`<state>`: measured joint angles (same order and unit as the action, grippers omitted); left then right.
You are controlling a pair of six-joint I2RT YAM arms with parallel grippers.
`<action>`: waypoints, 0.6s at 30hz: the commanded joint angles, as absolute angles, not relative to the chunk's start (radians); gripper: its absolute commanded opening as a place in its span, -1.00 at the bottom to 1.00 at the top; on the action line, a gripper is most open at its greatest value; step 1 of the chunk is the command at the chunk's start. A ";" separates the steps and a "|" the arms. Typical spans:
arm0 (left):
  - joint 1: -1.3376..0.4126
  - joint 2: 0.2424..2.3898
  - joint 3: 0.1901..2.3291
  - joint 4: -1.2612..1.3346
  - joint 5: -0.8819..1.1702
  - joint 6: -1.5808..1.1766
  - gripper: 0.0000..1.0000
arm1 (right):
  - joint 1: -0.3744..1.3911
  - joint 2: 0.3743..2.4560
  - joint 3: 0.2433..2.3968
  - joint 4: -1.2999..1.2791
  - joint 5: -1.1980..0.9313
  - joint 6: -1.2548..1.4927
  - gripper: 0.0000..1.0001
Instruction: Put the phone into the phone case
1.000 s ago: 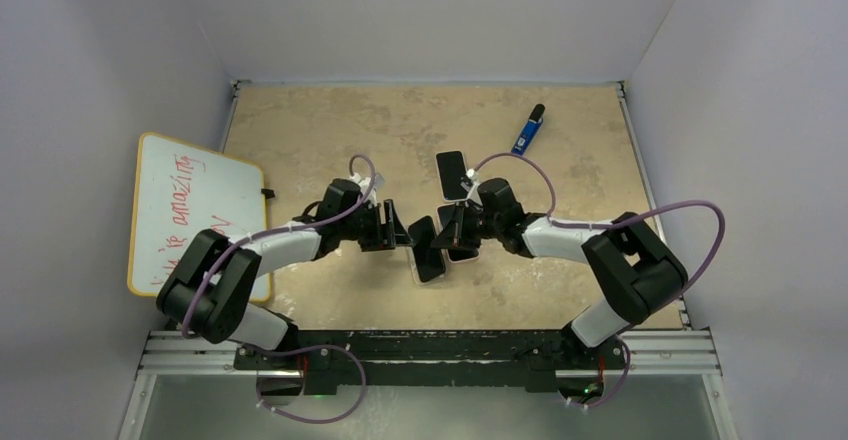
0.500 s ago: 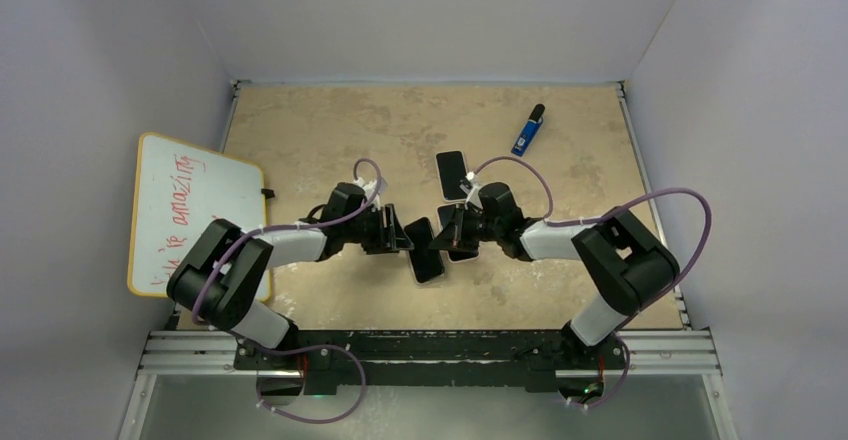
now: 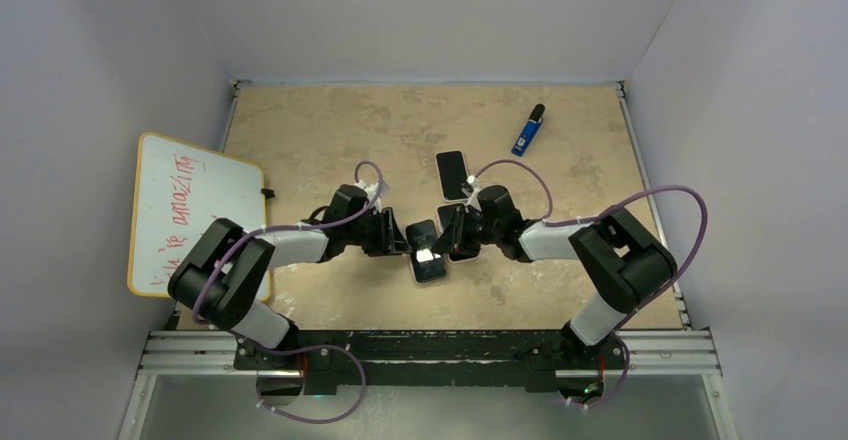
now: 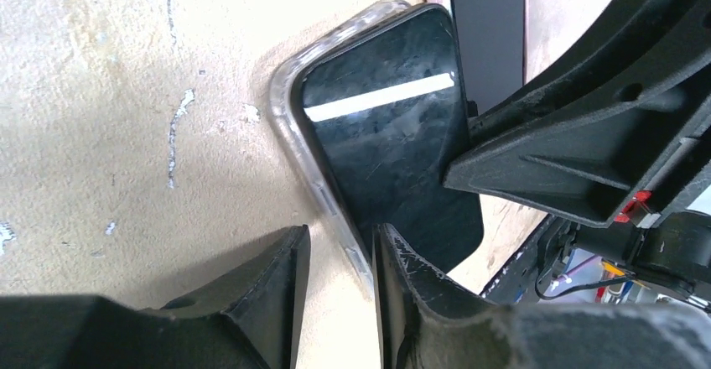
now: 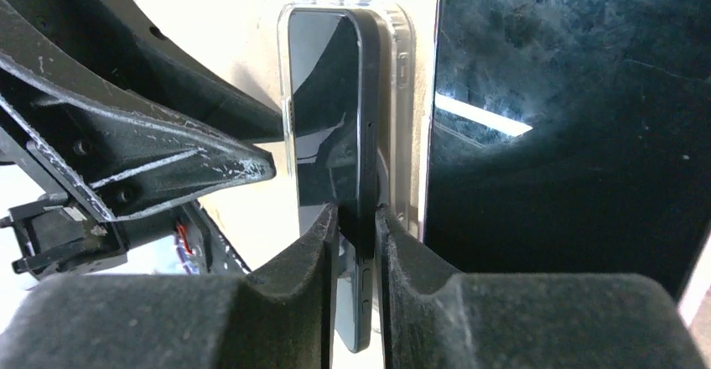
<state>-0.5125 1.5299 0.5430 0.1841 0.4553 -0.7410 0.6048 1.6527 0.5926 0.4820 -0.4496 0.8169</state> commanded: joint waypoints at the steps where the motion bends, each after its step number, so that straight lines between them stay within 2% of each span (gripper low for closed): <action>1: -0.517 1.532 0.546 0.179 0.424 -0.736 -0.32 | 0.611 1.595 0.615 0.282 -0.331 0.739 -0.51; 9: -0.517 1.515 0.559 0.166 0.413 -0.733 -0.34 | 0.611 1.512 0.654 0.148 -0.266 0.686 -0.35; 14: -0.517 1.508 0.559 0.182 0.419 -0.740 -0.34 | 0.611 1.518 0.664 0.138 -0.262 0.688 -0.19; 18: -0.517 1.513 0.557 0.195 0.422 -0.751 -0.34 | 0.611 1.524 0.660 0.148 -0.262 0.696 -0.15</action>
<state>-0.5129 1.5295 0.5434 0.1757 0.4404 -0.7422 0.6163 1.5288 0.6407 0.2043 -0.3271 0.7223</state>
